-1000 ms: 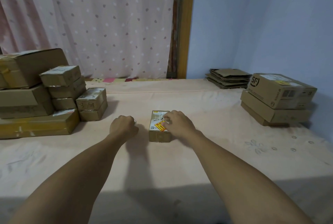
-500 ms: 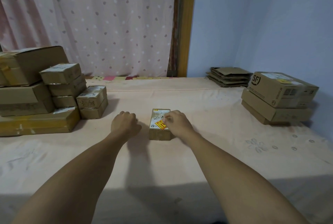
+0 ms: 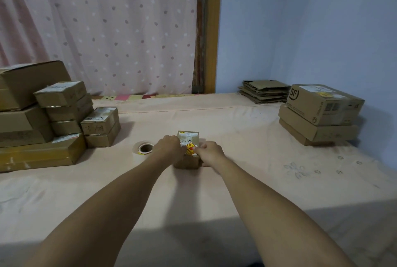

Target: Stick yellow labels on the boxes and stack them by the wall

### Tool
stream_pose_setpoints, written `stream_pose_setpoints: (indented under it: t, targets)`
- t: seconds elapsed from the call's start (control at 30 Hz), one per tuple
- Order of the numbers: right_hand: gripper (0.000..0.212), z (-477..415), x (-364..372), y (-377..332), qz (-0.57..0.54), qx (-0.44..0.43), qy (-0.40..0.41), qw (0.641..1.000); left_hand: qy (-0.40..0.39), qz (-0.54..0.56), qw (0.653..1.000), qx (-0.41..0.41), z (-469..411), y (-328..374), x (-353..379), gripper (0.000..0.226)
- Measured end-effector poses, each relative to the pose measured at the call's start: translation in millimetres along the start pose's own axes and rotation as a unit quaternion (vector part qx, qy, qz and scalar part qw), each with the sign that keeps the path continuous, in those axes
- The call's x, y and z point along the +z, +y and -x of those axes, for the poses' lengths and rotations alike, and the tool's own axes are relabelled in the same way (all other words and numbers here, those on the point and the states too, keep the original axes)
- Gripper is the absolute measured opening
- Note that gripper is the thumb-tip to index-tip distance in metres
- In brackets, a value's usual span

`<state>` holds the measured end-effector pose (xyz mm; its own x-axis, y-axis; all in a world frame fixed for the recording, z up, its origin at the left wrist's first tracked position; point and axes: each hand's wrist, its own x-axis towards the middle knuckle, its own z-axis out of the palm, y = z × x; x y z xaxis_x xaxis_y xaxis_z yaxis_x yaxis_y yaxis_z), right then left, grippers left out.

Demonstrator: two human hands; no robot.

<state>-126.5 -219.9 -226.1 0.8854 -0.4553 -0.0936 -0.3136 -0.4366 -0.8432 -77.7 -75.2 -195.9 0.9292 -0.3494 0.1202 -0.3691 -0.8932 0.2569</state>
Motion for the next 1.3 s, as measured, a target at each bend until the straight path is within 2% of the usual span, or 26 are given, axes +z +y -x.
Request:
stream_pose_setpoints:
  t: [0.1, 0.2, 0.3, 0.5, 0.6, 0.7, 0.8, 0.93, 1.3]
  targets:
    - [0.022, -5.3, -14.9, 12.1, -0.060, 0.003, 0.026, 0.998, -0.012, 0.118, 0.991, -0.055, -5.5, 17.3, -2.6, 0.036]
    - [0.005, -5.7, -38.2, 22.5, -0.115, -0.013, 0.047, 0.992, 0.000, 0.254, 0.963, -0.087, -12.0, 37.6, 4.4, 0.037]
    - [0.030, -6.6, -67.0, 30.5, -0.106, -0.044, 0.073, 0.991, 0.007, 0.379, 0.920, -0.103, -17.6, 67.7, 18.3, 0.042]
    - [0.038, -21.7, -132.1, 66.7, -0.059, -0.025, 0.172, 0.983, -0.035, 0.537, 0.838, -0.091, -20.6, 148.4, 61.3, 0.022]
    - [0.034, -29.4, -164.3, 93.0, -0.049, 0.012, 0.220, 0.974, -0.071, 0.558, 0.824, -0.070, -22.6, 188.7, 82.5, 0.021]
    - [0.033, -36.5, -193.0, 119.9, -0.047, 0.053, 0.259, 0.963, -0.108, 0.541, 0.833, -0.040, -28.9, 224.7, 104.0, 0.040]
    - [0.038, -43.9, -209.1, 143.0, -0.043, 0.080, 0.260, 0.961, -0.105, 0.498, 0.861, -0.007, -35.9, 254.0, 121.1, 0.036]
    - [0.043, -57.4, -221.6, 164.6, 0.005, 0.069, 0.281, 0.957, -0.071, 0.451, 0.889, 0.016, -43.7, 283.8, 132.2, 0.027]
    - [0.053, -79.1, -237.9, 176.0, 0.011, 0.068, 0.247, 0.967, -0.033, 0.419, 0.907, 0.034, -82.3, 317.1, 151.8, 0.031]
